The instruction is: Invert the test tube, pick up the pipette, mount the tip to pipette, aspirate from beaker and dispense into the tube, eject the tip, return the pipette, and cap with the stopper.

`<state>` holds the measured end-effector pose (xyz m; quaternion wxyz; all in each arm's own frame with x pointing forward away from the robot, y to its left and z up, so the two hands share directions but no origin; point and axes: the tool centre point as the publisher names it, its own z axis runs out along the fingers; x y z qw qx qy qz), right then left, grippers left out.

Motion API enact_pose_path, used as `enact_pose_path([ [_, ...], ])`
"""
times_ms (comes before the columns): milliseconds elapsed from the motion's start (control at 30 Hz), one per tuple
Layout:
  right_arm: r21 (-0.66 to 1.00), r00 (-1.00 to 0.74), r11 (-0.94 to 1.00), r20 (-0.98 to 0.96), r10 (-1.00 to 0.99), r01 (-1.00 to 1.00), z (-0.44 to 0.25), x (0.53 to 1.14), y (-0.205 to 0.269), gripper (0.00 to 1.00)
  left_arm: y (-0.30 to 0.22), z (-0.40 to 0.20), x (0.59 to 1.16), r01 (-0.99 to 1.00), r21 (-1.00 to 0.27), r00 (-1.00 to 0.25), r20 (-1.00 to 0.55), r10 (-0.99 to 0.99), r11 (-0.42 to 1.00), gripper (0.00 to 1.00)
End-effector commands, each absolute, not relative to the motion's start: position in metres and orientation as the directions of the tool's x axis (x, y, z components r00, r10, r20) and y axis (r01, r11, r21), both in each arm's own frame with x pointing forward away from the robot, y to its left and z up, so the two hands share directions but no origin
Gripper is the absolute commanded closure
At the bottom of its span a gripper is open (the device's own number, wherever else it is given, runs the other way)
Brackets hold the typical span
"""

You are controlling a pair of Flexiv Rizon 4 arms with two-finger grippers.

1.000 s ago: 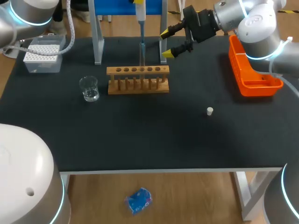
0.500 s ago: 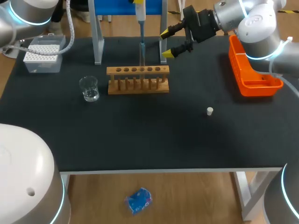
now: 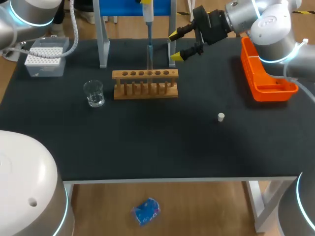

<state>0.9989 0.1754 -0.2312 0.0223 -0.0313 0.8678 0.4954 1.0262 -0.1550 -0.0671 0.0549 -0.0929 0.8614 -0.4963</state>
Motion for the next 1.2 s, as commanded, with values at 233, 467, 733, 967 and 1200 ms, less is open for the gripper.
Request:
enact_pose_path([
  [233,0.859,-0.997,0.507,-0.07,-0.033,-0.077,-0.2314,0.9987,0.1748,0.0,-0.1539,-0.0664,1.0253,-0.105,-0.865,-0.977,-0.002,-0.213,0.49,1.0],
  [467,0.859,-0.997,0.507,-0.07,-0.033,-0.077,-0.2314,0.9987,0.1748,0.0,-0.1539,-0.0664,1.0253,-0.105,-0.865,-0.977,-0.002,-0.213,0.49,1.0],
  [733,0.859,-0.997,0.507,-0.07,-0.033,-0.077,-0.2314,0.9987,0.1748,0.0,-0.1539,-0.0664,1.0253,-0.105,-0.865,-0.977,-0.002,-0.213,0.49,1.0],
  [967,0.859,-0.997,0.507,-0.07,-0.033,-0.077,-0.2314,0.9987,0.1748,0.0,-0.1539,-0.0664,1.0253,-0.105,-0.865,-0.977,-0.002,-0.213,0.49,1.0],
  [1200,0.859,-0.997,0.507,-0.07,-0.033,-0.077,-0.2314,0.9987,0.1748,0.0,-0.1577,-0.067,1.0245,-0.101,-0.866,-0.978,-0.003,-0.208,0.49,1.0],
])
